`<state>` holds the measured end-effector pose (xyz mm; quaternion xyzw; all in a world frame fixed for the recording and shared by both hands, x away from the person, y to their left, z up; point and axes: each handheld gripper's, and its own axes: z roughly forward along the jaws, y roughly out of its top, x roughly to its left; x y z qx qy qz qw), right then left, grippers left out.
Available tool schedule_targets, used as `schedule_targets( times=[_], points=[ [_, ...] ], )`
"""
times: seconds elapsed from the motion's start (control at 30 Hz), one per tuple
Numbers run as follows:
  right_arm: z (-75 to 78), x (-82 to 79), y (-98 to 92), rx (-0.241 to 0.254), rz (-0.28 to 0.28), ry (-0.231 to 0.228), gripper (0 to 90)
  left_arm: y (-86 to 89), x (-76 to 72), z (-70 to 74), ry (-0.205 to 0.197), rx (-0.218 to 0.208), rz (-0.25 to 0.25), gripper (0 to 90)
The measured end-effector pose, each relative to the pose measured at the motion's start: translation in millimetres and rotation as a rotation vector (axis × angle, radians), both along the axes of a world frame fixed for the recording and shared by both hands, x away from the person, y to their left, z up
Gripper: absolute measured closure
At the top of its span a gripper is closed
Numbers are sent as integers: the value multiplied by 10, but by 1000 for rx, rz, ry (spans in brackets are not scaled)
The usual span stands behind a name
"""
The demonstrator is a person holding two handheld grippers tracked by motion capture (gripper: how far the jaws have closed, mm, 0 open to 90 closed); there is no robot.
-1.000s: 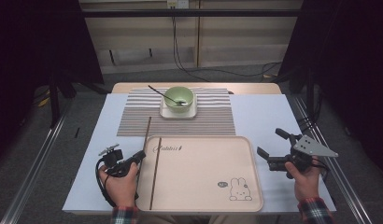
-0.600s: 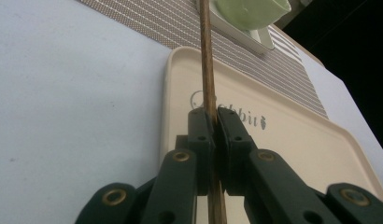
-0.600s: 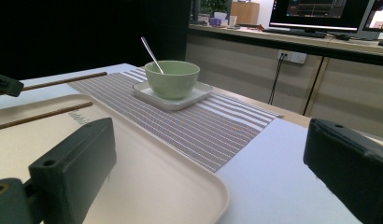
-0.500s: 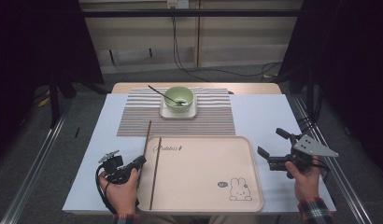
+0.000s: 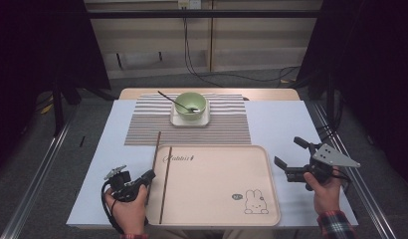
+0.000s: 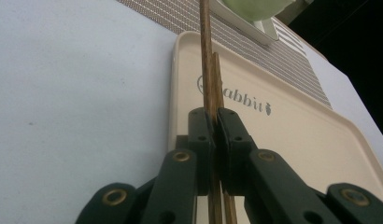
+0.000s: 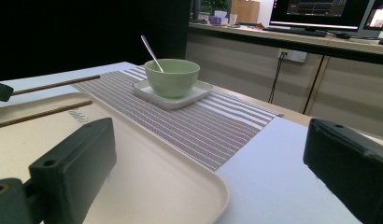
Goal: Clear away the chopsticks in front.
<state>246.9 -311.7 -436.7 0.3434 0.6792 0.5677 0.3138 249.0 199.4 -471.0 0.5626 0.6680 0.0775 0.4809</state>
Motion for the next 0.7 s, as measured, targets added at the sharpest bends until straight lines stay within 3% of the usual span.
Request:
schedule_targets(
  times=[0.33,0.53,0.7],
  points=[
    [0,-5,3,3,-2,2,18,-17,-57,-19,6,12,-8,849],
    [1,-4,-2,0,1,-2,18,-27,-63,-22,6,-19,-7,849],
    [0,-3,0,-1,-1,-3,18,-34,-83,-17,6,-17,-15,849]
  ],
)
